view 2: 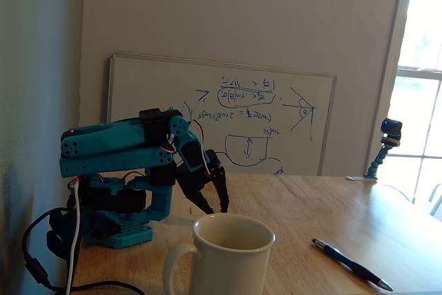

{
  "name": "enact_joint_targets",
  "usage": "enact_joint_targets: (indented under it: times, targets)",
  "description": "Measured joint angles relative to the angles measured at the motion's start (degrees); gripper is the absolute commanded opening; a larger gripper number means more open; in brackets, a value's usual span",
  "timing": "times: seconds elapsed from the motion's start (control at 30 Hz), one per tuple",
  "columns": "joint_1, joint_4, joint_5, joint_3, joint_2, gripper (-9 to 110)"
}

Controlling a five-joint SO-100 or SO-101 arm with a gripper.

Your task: Grasp a pen and put it in a mug.

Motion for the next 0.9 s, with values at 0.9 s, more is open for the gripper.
enact_joint_targets:
  times: [0.9]
  targets:
    - [-2.3,-0.2,0.4,-5.6,-12.0,5]
